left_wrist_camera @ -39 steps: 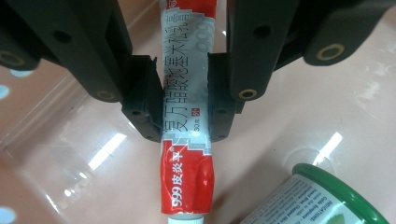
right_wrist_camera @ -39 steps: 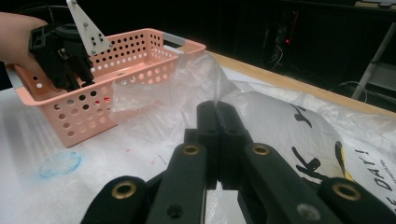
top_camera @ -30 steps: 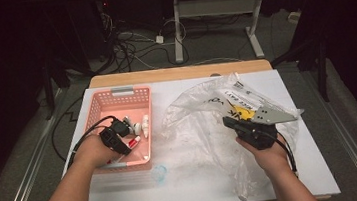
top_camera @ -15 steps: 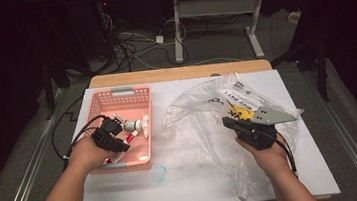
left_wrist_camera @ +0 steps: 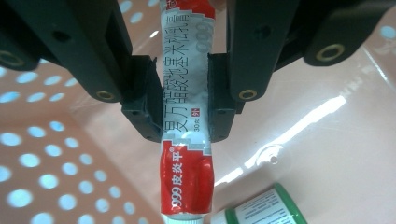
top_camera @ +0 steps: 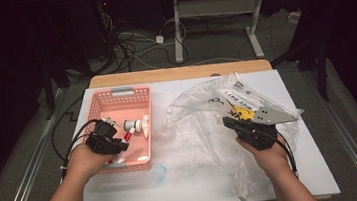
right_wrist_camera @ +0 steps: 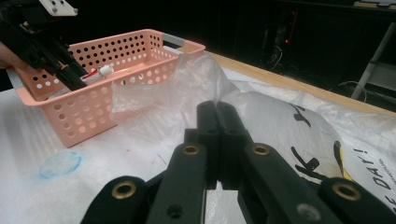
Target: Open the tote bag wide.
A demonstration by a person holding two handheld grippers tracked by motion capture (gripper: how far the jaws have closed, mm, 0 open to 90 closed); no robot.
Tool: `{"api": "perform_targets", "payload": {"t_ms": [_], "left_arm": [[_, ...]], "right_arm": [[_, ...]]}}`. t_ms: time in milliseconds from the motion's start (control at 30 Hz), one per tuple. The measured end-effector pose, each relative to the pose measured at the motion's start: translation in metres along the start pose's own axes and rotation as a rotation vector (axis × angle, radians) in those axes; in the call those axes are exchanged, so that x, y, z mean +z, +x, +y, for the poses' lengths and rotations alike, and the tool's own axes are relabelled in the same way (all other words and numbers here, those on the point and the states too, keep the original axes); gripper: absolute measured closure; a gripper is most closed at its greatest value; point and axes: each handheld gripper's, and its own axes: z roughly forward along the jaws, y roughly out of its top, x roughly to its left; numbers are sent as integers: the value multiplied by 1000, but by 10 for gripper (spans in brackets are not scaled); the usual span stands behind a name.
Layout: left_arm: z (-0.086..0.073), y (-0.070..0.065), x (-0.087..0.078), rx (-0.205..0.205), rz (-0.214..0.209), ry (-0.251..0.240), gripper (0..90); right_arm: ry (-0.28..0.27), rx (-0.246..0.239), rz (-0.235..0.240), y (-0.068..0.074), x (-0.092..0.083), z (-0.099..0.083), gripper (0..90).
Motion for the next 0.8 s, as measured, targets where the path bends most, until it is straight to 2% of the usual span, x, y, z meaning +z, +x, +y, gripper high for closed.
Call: {"api": "perform_targets", "payload": {"t_ms": [100, 433, 533, 600, 667, 800], "left_arm": [[-4, -1, -3, -7, 10, -32, 673], [-17, -10, -14, -59, 32, -188, 674], [-20, -13, -15, -75, 15, -230, 673], [-21, -16, -14, -61, 3, -233, 674], [-21, -20, -12, -42, 21, -235, 673], [-25, -24, -12, -36, 41, -261, 674]], "right_arm": [[-1, -2, 0, 0, 0, 0, 900], [-4, -2, -2, 0, -1, 0, 900], [-6, -3, -2, 0, -1, 0, 900], [-8, -1, -2, 0, -2, 0, 900], [-9, -2, -2, 0, -2, 0, 900], [-16, 2, -1, 0, -3, 0, 900]]}}
